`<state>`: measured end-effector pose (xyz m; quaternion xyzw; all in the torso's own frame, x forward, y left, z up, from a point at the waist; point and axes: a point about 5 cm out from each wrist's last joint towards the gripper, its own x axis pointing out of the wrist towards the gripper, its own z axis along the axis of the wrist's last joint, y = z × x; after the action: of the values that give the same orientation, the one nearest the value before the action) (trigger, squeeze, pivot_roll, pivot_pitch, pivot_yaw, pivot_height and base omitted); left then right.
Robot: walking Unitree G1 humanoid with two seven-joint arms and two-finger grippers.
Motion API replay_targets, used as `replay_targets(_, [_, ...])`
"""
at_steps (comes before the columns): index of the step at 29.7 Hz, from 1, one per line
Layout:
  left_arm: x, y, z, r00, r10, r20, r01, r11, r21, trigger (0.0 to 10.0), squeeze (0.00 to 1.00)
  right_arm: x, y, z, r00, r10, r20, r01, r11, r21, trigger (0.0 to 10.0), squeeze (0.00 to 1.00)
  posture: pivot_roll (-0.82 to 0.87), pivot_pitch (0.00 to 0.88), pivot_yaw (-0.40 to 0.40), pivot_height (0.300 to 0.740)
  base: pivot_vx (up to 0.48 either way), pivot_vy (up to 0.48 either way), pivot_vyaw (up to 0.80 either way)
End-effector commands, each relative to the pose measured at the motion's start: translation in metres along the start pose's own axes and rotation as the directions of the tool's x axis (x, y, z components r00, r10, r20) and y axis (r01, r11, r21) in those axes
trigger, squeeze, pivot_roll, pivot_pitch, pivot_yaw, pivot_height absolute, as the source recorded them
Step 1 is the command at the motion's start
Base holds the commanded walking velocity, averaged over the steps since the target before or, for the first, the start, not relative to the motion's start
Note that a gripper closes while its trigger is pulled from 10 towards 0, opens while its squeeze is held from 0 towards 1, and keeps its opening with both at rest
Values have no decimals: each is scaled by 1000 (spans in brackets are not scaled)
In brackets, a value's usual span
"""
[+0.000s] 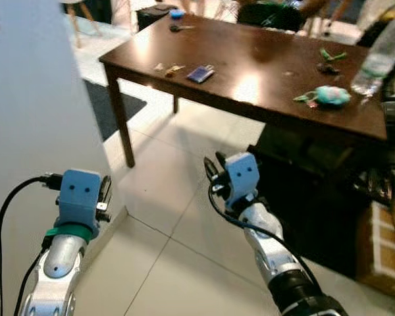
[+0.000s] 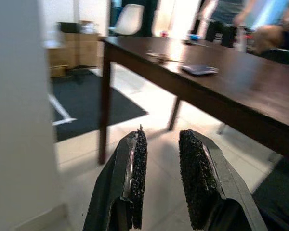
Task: Hang keys on a hook
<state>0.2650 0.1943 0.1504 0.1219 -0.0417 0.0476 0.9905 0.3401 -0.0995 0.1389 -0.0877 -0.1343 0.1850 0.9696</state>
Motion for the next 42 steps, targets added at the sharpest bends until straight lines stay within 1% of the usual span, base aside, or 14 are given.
replay_targets(1, [-1, -1, -3, 1000, -2, -14, 2, 1000, 0, 10000, 0, -1, 0, -4, 1000, -4, -21, 4, 1000, 6, 10000, 0, -20, 44, 67, 740, 0, 0, -800])
replay_targets(4, [-1, -1, -3, 1000, -2, -11, 2, 1000, 2, 10000, 0, -1, 0, -4, 1000, -3, -21, 4, 1000, 5, 10000, 0, -20, 44, 67, 740, 0, 0, -800])
replay_targets(6, [-1, -2, -2, 1000, -11, -3, 11, 1000, 10, 10000, 0, -1, 0, -3, 1000, -4, -13, 4, 1000, -2, 10000, 0, -19, 43, 68, 740, 373, 0, -800])
replay_targets(9, [-2, -2, -2, 1000, -14, -4, 14, 1000, 17, 10000, 0, -1, 1, -2, 1000, 0, -2, 0, 1000, -20, 10000, 0, -19, 40, 70, 740, 477, 0, 0])
replay_targets(33, [-2, -1, -4, 1000, -11, -8, 12, 1000, 19, 10000, 0, -1, 2, -1, 1000, -2, 9, 2, 1000, -9, 10000, 0, -16, 39, 68, 740, 472, 0, 0])
replay_targets(38, [-2, -1, -4, 1000, -12, -9, 12, 1000, 18, 10000, 0, -1, 1, -2, 1000, -10, -2, 10, 1000, 9, 10000, 0, -16, 39, 68, 740, 465, 0, -723])
replay_targets(42, [-2, -1, -4, 1000, -12, -9, 12, 1000, 18, 10000, 0, -1, 1, -2, 1000, -11, -3, 11, 1000, 5, 10000, 0, -17, 43, 69, 740, 453, 0, -800])
